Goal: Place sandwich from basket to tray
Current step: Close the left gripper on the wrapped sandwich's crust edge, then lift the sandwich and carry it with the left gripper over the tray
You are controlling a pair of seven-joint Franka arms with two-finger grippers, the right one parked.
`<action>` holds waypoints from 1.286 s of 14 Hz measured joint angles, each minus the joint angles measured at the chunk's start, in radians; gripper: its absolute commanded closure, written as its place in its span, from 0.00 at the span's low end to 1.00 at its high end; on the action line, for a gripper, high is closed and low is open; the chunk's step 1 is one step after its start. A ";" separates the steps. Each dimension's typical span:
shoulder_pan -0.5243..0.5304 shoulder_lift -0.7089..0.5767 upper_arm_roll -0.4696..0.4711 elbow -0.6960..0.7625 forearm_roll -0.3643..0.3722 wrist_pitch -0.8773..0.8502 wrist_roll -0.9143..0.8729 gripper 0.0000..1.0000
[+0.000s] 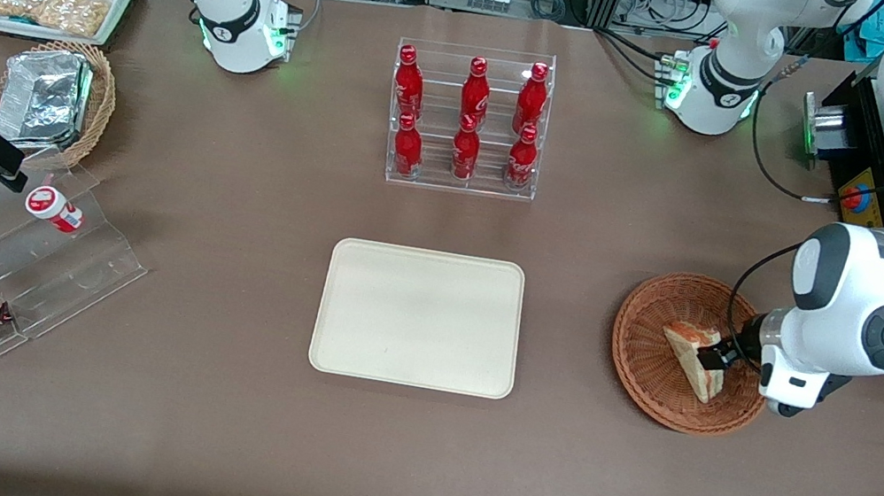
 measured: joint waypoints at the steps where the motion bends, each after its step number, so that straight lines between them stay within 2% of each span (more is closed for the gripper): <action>1: 0.000 0.006 0.000 0.000 0.000 0.003 -0.001 0.00; 7: -0.013 0.055 0.000 -0.002 0.001 0.037 -0.001 0.00; 8: -0.014 0.070 0.000 -0.002 0.002 0.043 -0.002 0.16; 9: -0.014 0.081 0.000 -0.002 0.002 0.046 -0.002 0.47; 10: -0.014 0.087 0.001 -0.002 0.002 0.047 -0.002 0.65; 11: -0.014 0.089 0.001 -0.002 0.002 0.047 -0.004 0.78; 12: -0.014 0.088 0.001 -0.002 0.002 0.045 -0.014 0.86; 14: -0.015 0.081 0.001 0.002 0.002 0.031 -0.045 0.92; 18: -0.061 0.021 -0.003 0.017 0.002 -0.024 -0.070 0.96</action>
